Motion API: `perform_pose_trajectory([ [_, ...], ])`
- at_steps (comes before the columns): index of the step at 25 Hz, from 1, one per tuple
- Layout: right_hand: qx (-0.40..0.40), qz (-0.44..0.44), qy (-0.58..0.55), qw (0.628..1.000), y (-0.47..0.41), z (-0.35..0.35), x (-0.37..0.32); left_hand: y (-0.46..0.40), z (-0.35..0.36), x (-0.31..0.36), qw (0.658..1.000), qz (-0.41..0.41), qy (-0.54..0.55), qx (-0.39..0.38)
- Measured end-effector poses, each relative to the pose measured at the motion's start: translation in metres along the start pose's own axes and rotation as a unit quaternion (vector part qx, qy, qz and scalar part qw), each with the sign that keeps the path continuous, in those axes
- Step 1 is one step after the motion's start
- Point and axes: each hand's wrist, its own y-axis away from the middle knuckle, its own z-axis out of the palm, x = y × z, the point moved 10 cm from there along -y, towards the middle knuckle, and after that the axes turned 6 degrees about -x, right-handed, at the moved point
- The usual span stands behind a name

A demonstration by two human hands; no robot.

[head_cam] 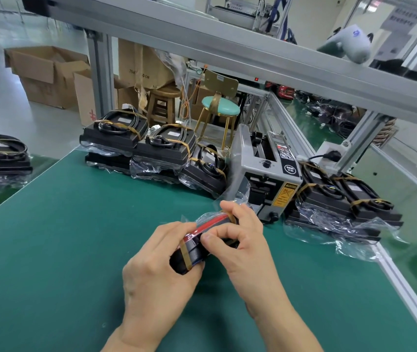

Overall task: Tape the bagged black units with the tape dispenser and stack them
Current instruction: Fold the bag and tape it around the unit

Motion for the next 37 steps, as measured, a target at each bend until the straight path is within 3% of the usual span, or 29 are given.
perform_pose_trajectory([
  [12,0.057,-0.005,0.04,0.998,0.002,-0.002,-0.001,0.002,-0.002,0.003,1.0,0.009,-0.006,0.017],
  [17,0.111,-0.015,-0.115,0.987,0.006,-0.006,0.008,0.002,-0.004,0.007,1.0,0.008,-0.009,0.029],
  [22,0.06,-0.064,0.007,0.996,0.007,0.009,-0.004,0.0,-0.005,0.004,1.0,0.008,-0.008,0.027],
  [30,0.157,-0.034,-0.043,0.986,-0.003,-0.05,0.026,-0.001,-0.015,-0.01,0.999,0.019,0.019,-0.023],
  [34,0.005,-0.005,-0.097,0.995,-0.01,-0.044,0.056,-0.008,-0.032,-0.043,0.994,-0.016,0.063,-0.093],
  [37,-0.099,-0.002,-0.18,0.979,-0.019,-0.023,0.055,-0.015,-0.03,-0.045,0.988,-0.029,0.044,-0.142],
])
